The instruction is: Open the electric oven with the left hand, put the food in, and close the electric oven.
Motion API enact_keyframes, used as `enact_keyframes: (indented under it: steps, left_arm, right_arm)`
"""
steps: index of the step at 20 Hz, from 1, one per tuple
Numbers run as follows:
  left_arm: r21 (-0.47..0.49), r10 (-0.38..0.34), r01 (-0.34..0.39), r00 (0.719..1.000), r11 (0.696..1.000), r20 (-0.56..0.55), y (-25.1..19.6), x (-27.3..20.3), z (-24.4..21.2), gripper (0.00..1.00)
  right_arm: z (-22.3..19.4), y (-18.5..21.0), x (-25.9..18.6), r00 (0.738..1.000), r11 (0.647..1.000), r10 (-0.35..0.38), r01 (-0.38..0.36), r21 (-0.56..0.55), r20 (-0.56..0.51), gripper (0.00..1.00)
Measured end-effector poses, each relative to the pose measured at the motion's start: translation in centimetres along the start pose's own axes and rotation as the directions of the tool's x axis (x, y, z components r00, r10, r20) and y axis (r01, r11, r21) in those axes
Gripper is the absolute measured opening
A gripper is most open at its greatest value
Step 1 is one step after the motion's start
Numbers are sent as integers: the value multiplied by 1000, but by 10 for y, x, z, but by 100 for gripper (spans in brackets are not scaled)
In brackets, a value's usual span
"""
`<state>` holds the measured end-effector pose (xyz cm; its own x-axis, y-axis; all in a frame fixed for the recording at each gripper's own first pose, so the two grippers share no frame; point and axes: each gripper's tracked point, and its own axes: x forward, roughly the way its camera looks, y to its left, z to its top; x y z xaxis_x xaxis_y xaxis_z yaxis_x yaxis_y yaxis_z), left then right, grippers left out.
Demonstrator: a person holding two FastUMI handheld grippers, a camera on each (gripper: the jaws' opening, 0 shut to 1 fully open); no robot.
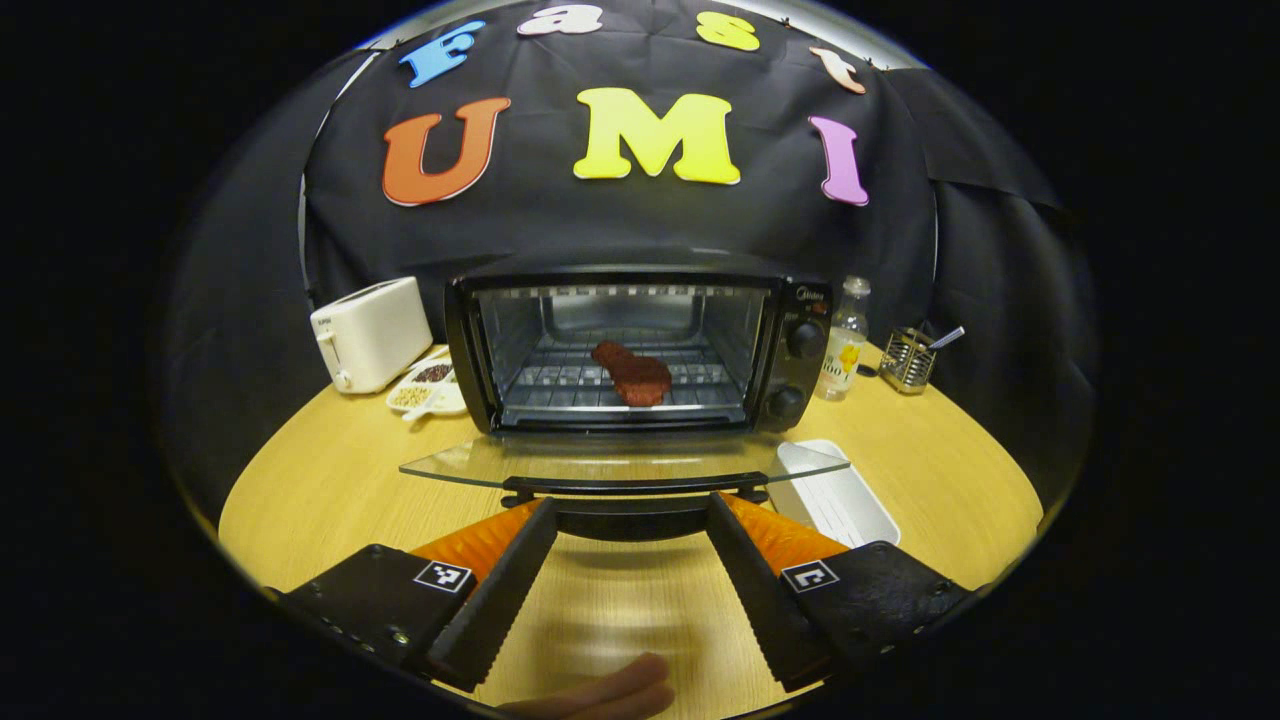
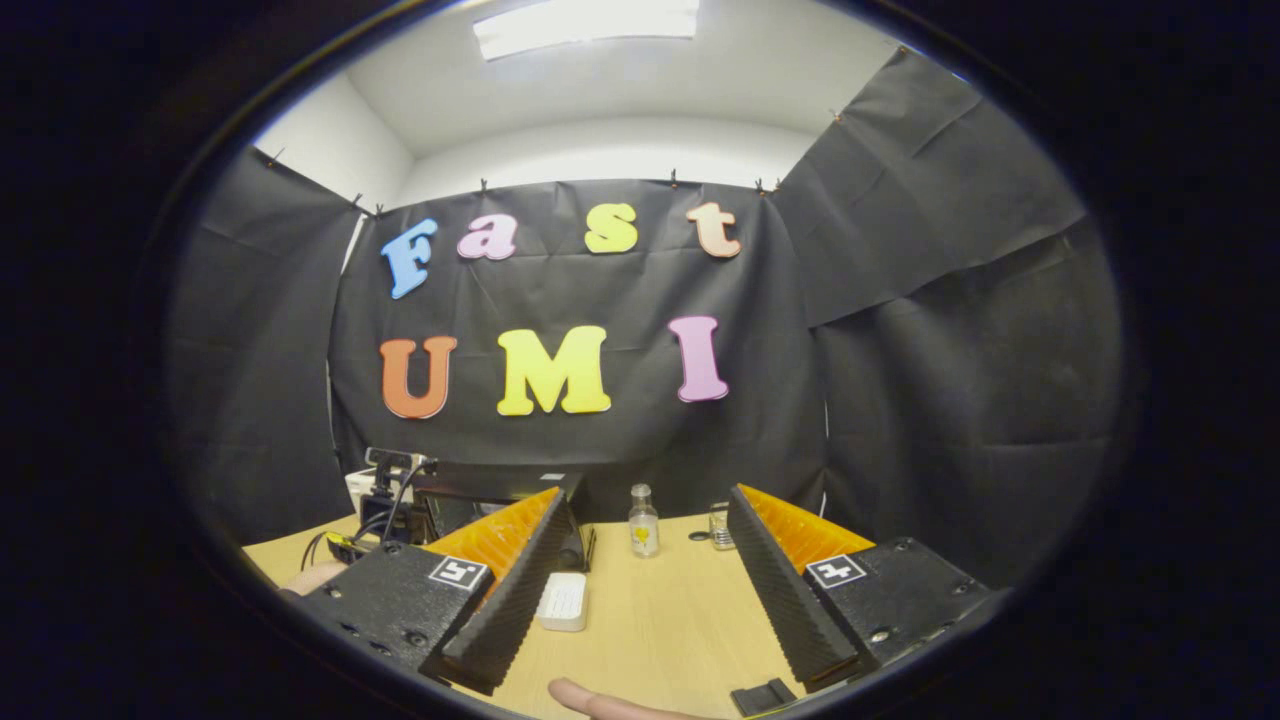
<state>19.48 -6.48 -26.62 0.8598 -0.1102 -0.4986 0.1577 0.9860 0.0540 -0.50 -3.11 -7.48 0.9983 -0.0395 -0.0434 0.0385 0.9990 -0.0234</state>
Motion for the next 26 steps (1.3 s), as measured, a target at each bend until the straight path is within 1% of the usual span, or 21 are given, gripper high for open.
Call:
enact_keyframes:
  steps: [1,2,5,8,9,10,14,15,16,17,18,22,25,26]
  left_arm:
    - [3,1,-1,1000,1000,5,2,1,7,96]
    - [3,-3,3,1000,1000,11,2,3,16,96]
    - [-10,-9,9,1000,1000,29,5,11,34,96]
    - [0,-13,13,997,1000,74,7,21,52,97]
    - [10,-11,11,996,1000,86,5,22,61,97]
    - [16,-9,8,996,1000,90,5,25,65,97]
    - [2,-10,10,994,1000,110,5,41,76,97]
    - [-3,-5,5,994,1000,112,8,44,79,97]
    - [-8,-2,3,994,1000,112,10,46,82,97]
    - [-11,6,-5,995,1000,103,14,47,82,97]
    - [-17,16,-15,995,1000,95,17,45,83,97]
    - [-27,13,-10,990,1000,138,23,22,102,97]
    - [-20,17,-14,983,1000,181,27,-13,119,96]
    - [-21,6,-2,978,1000,207,25,-27,126,97]
  right_arm:
    - [-2,0,1,1000,1000,3,-3,-1,-7,96]
    - [-2,-1,1,1000,1000,2,-2,-4,-9,100]
    - [0,-4,-1,1000,1000,-5,5,-9,-2,100]
    - [-2,-7,1,1000,1000,-16,16,-14,1,100]
    - [-4,-7,1,1000,1000,-17,17,-15,-2,96]
    - [-4,-8,2,1000,1000,-22,22,-17,-4,100]
    - [-5,-16,5,998,997,-66,66,-37,7,100]
    - [-6,-15,6,998,997,-64,65,-39,4,96]
    - [-8,-13,6,998,998,-58,58,-38,-1,100]
    - [-10,-12,7,999,998,-51,51,-35,-8,96]
    - [-11,-12,8,999,998,-48,48,-33,-12,100]
    - [-12,-10,9,999,999,-50,50,-22,-14,100]
    - [-12,-7,10,999,999,-49,48,-22,-17,100]
    - [-12,-9,10,998,998,-53,53,-24,-16,100]
